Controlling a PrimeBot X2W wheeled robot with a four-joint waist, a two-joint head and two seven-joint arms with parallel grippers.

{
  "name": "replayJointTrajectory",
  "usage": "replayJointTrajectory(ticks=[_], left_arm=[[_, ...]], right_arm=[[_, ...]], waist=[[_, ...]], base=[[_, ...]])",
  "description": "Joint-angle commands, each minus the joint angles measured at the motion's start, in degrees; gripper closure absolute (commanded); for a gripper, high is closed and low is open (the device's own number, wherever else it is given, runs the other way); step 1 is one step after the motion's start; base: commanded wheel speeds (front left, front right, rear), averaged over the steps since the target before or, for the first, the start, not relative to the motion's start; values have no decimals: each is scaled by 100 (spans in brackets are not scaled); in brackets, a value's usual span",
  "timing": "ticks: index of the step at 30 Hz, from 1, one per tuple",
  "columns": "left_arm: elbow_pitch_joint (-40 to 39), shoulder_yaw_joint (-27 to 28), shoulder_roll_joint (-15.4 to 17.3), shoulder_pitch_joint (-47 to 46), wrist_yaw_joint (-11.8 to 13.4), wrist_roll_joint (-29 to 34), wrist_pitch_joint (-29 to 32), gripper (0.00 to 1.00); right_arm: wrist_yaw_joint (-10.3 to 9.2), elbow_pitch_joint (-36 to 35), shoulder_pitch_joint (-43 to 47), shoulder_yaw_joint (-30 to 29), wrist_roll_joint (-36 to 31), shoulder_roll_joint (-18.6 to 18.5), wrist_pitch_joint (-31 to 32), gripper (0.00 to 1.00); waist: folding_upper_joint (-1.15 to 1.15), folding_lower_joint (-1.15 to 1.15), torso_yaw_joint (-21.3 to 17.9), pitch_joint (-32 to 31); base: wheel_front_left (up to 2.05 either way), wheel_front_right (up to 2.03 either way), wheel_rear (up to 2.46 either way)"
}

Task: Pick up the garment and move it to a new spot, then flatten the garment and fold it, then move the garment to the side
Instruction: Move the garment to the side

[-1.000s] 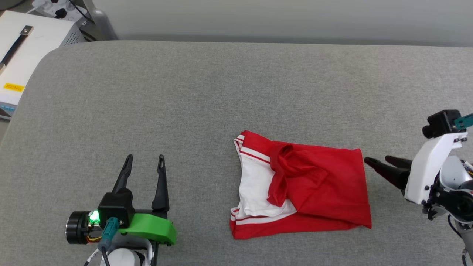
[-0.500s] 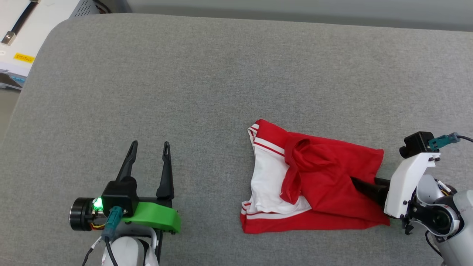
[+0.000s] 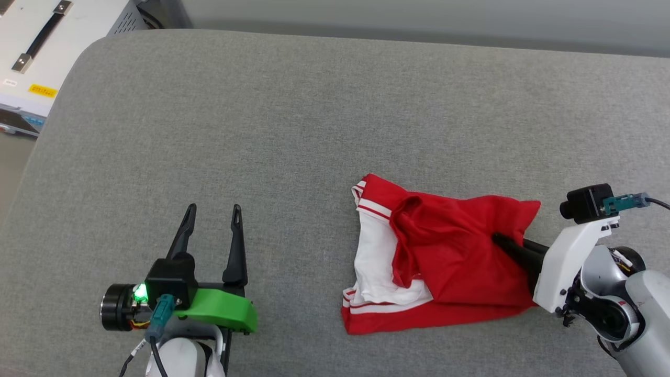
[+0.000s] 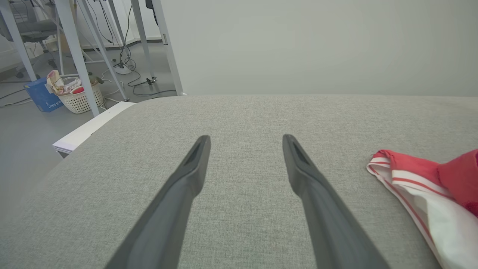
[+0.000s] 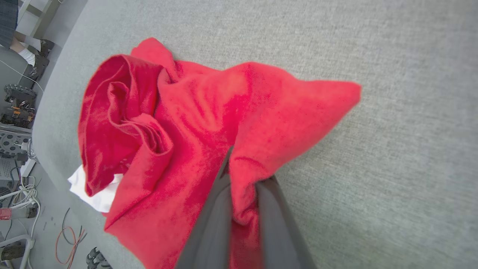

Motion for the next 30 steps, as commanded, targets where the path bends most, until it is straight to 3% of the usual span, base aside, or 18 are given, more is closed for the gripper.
replayJointTrajectory(ticks=[1, 15, 24, 30], left_arm=[[3, 18, -31, 52, 34, -49, -34, 0], [-165, 210, -14, 165, 39, 2, -34, 0], [-288, 282, 61, -49, 16, 99, -34, 0], [-522, 380, 193, -298, 28, 157, -34, 0]], right_arm=[[-3, -164, -133, 28, 14, -87, -79, 100], [-3, -1701, -315, 65, -335, -1067, 246, 100], [-3, -1486, -454, -373, -354, -1338, 399, 100], [-3, -799, -967, -624, -556, -1739, 453, 100]], waist=[[0, 0, -97, -112], [0, 0, -1098, -100], [0, 0, -1638, 317], [0, 0, -1851, 943]], base=[[0, 0, 0], [0, 0, 0], [0, 0, 0], [0, 0, 0]])
